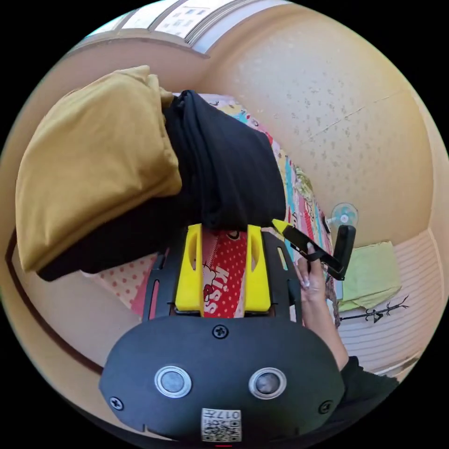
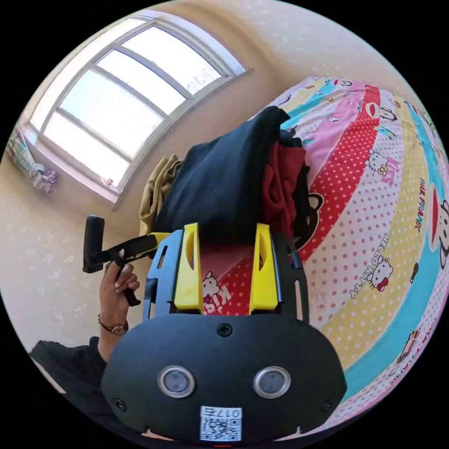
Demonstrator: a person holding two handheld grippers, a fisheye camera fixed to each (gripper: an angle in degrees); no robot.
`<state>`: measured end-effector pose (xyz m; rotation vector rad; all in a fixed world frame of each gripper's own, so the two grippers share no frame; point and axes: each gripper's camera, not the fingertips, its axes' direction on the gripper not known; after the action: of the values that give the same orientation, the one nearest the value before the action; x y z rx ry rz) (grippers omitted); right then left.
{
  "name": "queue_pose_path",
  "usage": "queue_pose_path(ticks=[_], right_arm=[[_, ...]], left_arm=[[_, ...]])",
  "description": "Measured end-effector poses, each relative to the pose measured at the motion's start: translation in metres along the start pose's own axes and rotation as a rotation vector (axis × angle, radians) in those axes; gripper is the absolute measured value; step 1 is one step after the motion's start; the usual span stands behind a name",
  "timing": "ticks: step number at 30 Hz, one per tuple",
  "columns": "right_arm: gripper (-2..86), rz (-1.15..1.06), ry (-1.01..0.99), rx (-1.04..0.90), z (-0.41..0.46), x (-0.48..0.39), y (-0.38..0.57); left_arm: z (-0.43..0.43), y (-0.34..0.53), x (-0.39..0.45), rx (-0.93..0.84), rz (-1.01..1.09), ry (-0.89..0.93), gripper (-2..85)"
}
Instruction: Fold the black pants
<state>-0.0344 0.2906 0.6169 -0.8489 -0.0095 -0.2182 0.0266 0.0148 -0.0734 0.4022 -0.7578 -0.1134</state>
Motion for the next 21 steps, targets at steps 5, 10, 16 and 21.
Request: queue_pose_path(ticks=[5,10,16,21], right_arm=[[10.6,0.089,0.145,-0.140,-0.041,0.029,0.161],[4.5,0.303,0.165,-0.025,-0.162,0.070,0.304],[6.9,0.567,0.312,0.200,-0.334,0.090,0.400],[9.4,0.751,0.594,0.384,-0.457,0.073,0.487]], left_arm=[[0.047,0.083,0.014,-0.198,0.022,0.003,5.6],[0.141,0.103,0.096,-0.482,0.245,0.001,6.8],[0.169,0.134,0.199,-0.382,0.551,-0.576,8.0],[0.167,0.171,0.246,-0.316,0.755,-0.540,0.3]])
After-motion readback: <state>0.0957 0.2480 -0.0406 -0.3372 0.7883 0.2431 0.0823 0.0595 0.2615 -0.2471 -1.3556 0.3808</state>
